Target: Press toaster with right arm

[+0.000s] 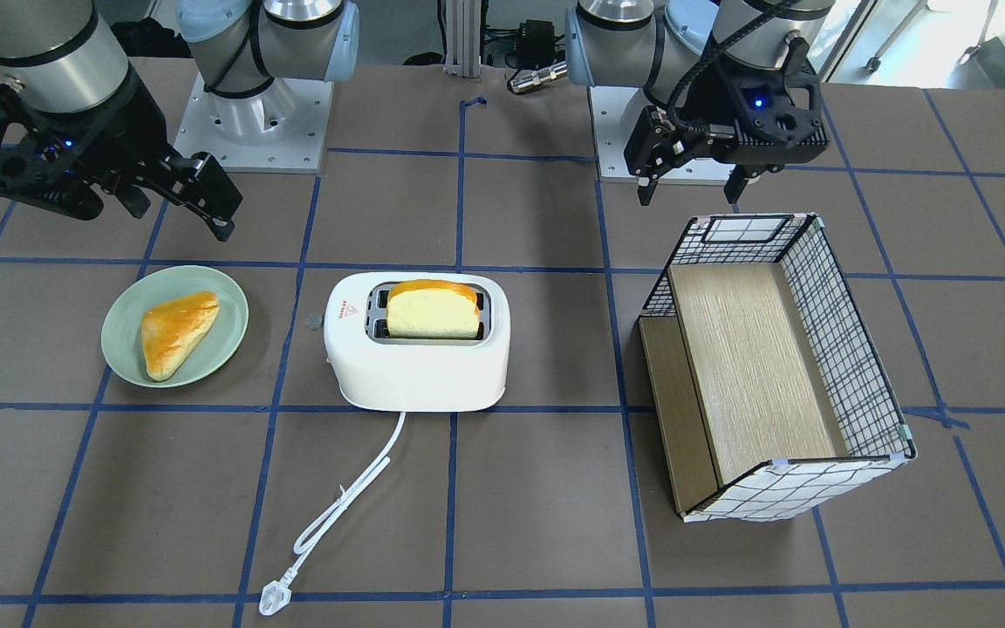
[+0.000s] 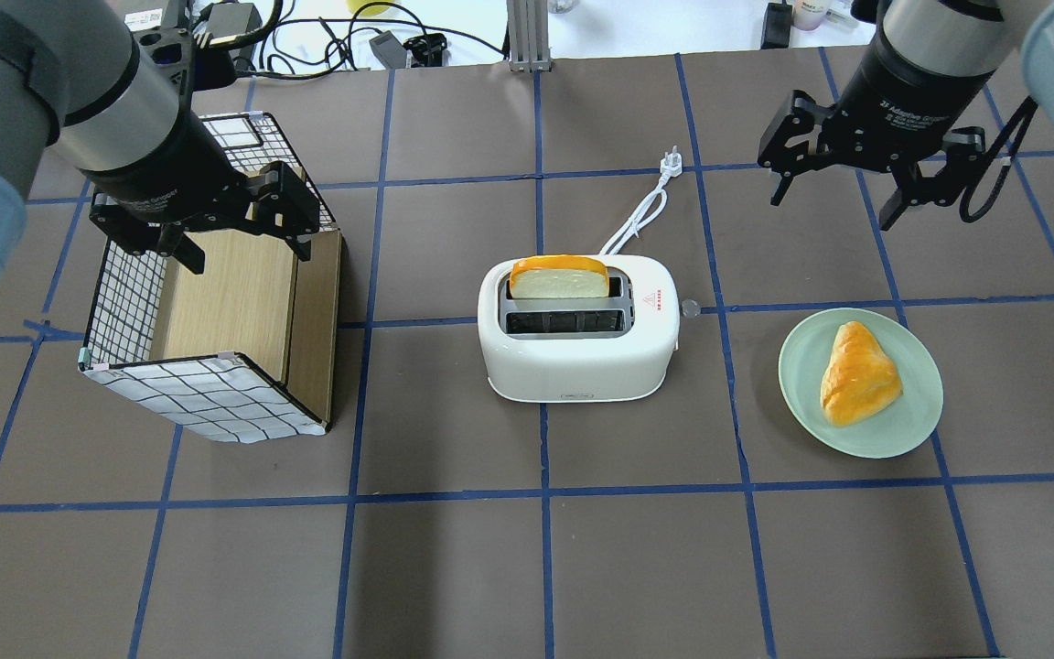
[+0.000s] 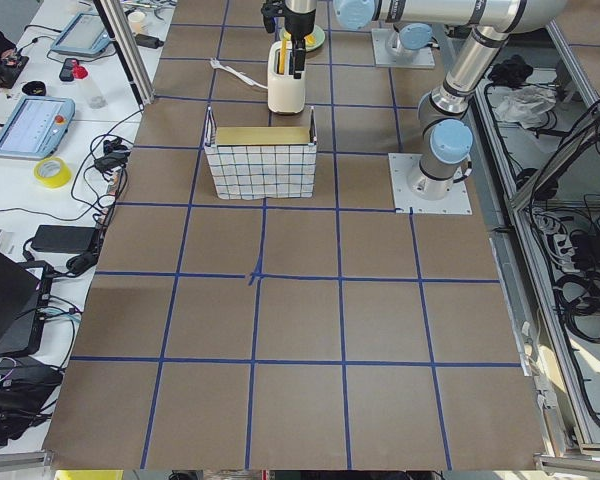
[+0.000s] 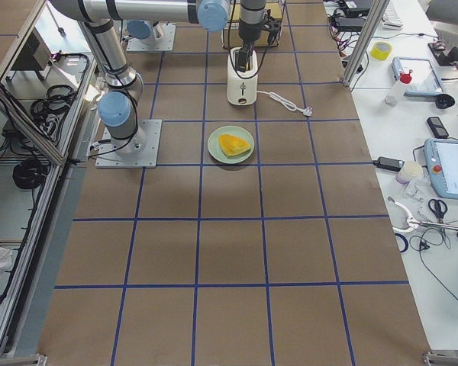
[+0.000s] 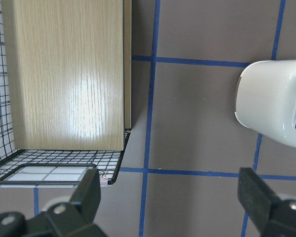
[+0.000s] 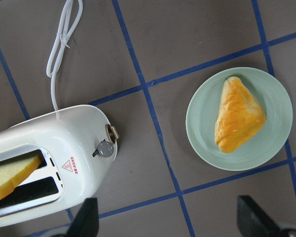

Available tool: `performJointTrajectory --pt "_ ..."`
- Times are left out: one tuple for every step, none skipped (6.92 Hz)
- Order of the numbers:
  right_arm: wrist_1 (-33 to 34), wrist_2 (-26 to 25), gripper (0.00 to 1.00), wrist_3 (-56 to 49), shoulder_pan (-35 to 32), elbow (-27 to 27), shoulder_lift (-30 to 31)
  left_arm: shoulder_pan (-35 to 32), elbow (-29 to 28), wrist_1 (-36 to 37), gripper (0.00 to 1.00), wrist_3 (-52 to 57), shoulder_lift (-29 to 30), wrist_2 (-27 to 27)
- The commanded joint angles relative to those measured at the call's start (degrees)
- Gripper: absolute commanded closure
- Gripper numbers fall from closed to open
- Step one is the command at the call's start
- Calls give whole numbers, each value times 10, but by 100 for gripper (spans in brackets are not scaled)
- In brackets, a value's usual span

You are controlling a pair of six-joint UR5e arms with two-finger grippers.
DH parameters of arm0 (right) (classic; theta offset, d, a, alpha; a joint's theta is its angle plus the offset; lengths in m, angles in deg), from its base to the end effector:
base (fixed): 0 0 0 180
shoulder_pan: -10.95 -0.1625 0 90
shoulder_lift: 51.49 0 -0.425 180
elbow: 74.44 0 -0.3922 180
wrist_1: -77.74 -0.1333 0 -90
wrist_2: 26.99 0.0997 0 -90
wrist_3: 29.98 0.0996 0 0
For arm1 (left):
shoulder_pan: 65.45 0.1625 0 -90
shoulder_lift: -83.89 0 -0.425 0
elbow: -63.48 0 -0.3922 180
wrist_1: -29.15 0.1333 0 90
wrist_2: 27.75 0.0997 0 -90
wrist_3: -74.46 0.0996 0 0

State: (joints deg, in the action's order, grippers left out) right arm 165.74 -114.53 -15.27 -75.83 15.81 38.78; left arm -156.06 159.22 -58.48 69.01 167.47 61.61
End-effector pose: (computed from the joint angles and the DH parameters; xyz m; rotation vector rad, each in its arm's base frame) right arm 0.1100 -0.4934 0.4847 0.4845 3.0637 0.0600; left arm -0.1392 -0.4481 0.4953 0.1316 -3.1238 0.0822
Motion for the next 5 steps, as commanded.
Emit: performJointTrajectory --pt "0 0 0 3 -4 0 2 0 0 0 0 0 0 0" --pt "0 -1 0 3 -4 1 2 0 0 0 0 0 0 -1" --pt "-1 -13 0 1 -4 1 3 0 1 0 0 0 0 0" --pt "-1 -16 0 0 -4 1 2 0 1 0 0 0 0 0" --pt "0 -15 0 -1 -4 1 1 0 1 0 0 0 0 -1"
